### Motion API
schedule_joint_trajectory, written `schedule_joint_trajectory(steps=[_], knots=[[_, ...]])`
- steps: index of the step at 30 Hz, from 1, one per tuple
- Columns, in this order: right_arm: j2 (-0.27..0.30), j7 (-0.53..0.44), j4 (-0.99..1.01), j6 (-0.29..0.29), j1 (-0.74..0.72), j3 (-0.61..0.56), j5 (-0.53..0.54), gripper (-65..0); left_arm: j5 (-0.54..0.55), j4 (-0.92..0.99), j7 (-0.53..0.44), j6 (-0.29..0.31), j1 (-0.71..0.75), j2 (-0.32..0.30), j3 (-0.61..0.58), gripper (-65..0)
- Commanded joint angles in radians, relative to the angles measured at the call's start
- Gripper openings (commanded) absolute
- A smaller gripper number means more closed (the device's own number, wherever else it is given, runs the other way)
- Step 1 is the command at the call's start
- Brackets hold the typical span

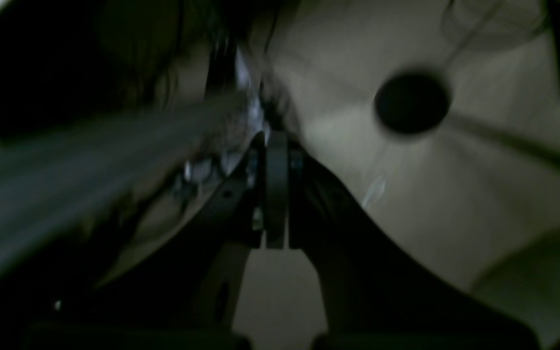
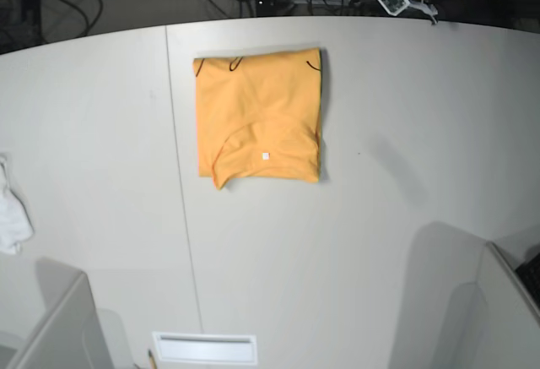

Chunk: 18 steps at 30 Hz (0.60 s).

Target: Fold the T-shirt properly

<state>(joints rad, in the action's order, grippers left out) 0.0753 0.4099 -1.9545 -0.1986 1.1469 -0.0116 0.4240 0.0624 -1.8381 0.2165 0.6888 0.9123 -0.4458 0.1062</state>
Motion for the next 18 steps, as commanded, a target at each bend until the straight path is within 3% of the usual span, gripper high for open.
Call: schedule_joint_trajectory(steps=[1, 4, 6, 9, 13, 18], knots=[[0.013, 0.028, 0.017, 0.003, -0.008, -0.029, 0.002, -65.0, 0.014, 0.039, -0.016, 0.009, 0.021, 0.000, -0.020, -65.0], [0.080, 0.083, 0.146, 0.003, -0.101, -0.155, 0.002, -65.0, 0.012, 0.226, -0.053, 0.009, 0.012, 0.014, -0.079, -65.0], [0.129, 0.077, 0.263, 0.003, -0.183, -0.256, 0.005, -65.0, 0.012, 0.390, -0.130, -0.002, -0.020, 0.035, -0.128, -65.0], [0.171, 0.057, 0.436, 0.003, -0.298, -0.416, 0.005, -65.0, 0.012, 0.656, -0.286, -0.120, -0.077, 0.063, -0.208, -65.0], [0.222, -0.050, 0.611, 0.003, -0.408, -0.647, 0.005, -65.0, 0.012, 0.990, -0.530, -0.337, -0.157, 0.147, -0.302, -65.0], [0.229, -0.204, 0.886, 0.003, -0.569, -0.894, 0.005, -65.0, 0.014, 1.431, -0.754, -0.478, -0.330, 0.272, -0.395, -65.0]])
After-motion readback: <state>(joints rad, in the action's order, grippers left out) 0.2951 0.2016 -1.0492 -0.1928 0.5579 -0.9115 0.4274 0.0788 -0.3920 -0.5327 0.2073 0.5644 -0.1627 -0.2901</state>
